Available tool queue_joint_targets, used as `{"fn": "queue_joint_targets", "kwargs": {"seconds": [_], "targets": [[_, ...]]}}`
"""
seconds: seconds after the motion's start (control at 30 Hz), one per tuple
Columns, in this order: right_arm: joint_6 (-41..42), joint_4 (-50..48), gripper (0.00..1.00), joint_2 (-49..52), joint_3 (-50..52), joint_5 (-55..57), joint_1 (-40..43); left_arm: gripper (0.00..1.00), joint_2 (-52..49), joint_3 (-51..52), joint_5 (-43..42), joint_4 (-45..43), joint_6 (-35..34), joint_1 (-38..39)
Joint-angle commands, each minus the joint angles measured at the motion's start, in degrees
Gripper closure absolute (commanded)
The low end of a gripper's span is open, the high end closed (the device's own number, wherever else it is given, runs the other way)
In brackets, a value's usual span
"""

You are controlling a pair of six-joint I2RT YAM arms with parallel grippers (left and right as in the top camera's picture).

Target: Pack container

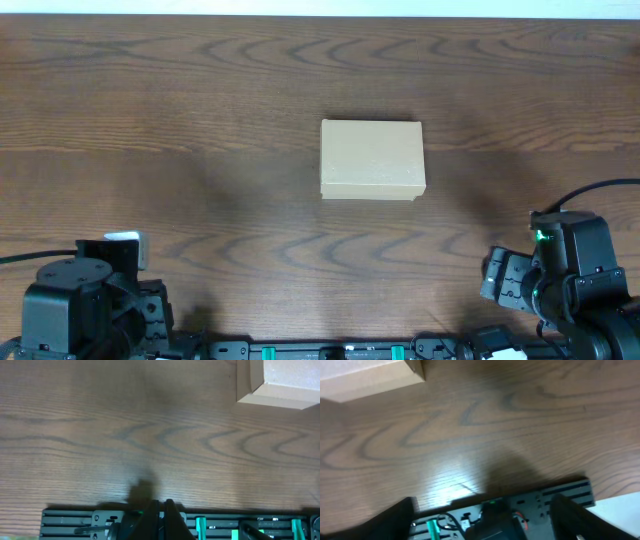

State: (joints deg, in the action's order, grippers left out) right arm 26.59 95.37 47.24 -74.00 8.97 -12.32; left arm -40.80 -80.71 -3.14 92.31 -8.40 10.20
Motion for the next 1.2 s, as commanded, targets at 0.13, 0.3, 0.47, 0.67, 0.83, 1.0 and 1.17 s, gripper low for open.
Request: {"fn": "queue_joint_targets", "kwargs": {"seconds": [0.13,0.3,0.47,0.67,0.83,1.0,1.17], "targets": [[0.0,-0.2,0.01,-0.1,0.3,0.7,0.3,0.50,0.1,0.3,-0.5,3.7,0.9,0.1],[0.0,0.0,0.01,-0.1,0.3,0.6,0.3,0.06,0.1,0.3,-0.5,3.7,0.9,0.1],[0.0,0.0,0.01,-0.1,0.3,0.7,0.3,0.05,0.1,0.3,-0.5,3.8,0.9,0.1],[0.0,0.0,0.01,-0.1,0.3,0.7,0.3,0.05,0.1,0.3,-0.5,3.8,0.9,0.1],[0.0,0.0,0.01,-0.1,0.3,0.7,0.3,0.05,0.1,0.3,-0.5,3.8,0.9,0.1],[0.0,0.0,0.01,-0.1,0.3,0.7,0.3,0.05,0.1,0.3,-0.1,3.8,1.2,0.1],[0.0,0.0,0.01,-0.1,0.3,0.7,0.3,0.05,0.1,0.3,2.8,3.5,1.2,0.1]]}}
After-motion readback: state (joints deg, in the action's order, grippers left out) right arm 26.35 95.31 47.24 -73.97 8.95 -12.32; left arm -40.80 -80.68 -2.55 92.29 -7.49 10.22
